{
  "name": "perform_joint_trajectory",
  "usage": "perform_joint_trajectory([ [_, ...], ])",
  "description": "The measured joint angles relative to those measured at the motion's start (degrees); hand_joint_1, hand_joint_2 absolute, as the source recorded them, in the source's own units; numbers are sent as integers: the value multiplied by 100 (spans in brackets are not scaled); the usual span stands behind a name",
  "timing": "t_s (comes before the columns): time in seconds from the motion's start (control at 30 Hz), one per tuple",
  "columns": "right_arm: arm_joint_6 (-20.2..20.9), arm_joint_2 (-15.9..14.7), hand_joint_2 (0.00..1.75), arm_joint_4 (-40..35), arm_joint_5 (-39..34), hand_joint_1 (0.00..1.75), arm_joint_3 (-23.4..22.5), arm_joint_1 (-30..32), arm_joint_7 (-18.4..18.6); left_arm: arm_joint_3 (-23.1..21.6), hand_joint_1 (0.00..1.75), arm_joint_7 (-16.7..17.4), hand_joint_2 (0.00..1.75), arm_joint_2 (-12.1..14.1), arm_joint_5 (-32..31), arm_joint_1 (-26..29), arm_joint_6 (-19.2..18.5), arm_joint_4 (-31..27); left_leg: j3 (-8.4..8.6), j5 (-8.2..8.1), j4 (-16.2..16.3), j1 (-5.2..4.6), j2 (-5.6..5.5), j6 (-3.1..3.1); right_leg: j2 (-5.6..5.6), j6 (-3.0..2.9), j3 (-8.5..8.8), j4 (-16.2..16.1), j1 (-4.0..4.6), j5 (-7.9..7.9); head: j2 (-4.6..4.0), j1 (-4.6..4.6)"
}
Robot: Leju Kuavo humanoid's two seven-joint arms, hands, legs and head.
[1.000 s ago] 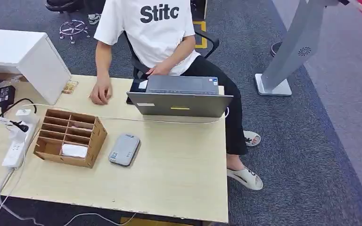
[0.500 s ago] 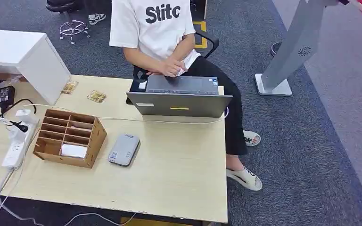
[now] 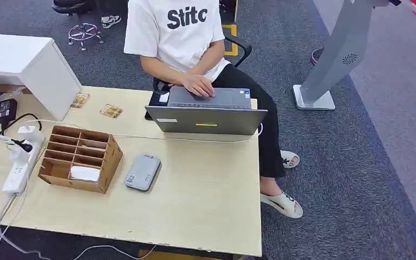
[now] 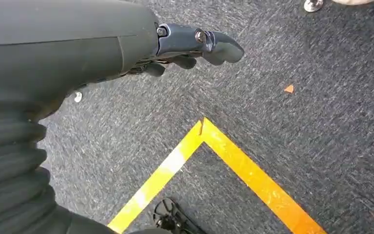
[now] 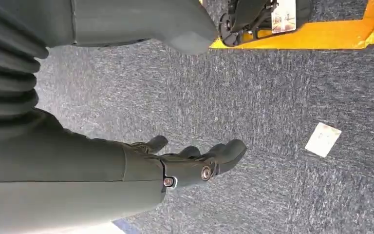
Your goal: Pass the card to the sensor for recognition and then transmit it.
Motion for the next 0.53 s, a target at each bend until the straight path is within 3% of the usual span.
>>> perform_joint_trajectory([
  [0.3,282,-136,175,-92,-669,0,711,250,31,-763,0,142,175,-33,379,156,-206,26,-1,-1,0,1,0,0,0,0,-1,0,0,-1,0,0],
  [0.33,330,-162,0,-112,-785,0,818,280,31,-879,0,142,175,-33,446,180,-241,26,-2,-1,0,0,0,0,0,0,-1,0,0,-1,0,-2],
  [0.37,376,-190,0,-127,-915,0,933,313,28,-1013,0,146,0,-31,523,209,-275,26,-1,-1,0,0,0,0,0,0,-1,0,0,-1,0,0],
  [0.53,603,-330,0,-225,-1507,0,1461,464,20,-1577,0,192,0,-13,873,334,-437,26,0,-1,0,-1,0,0,0,0,0,-1,0,-1,0,-2],
])
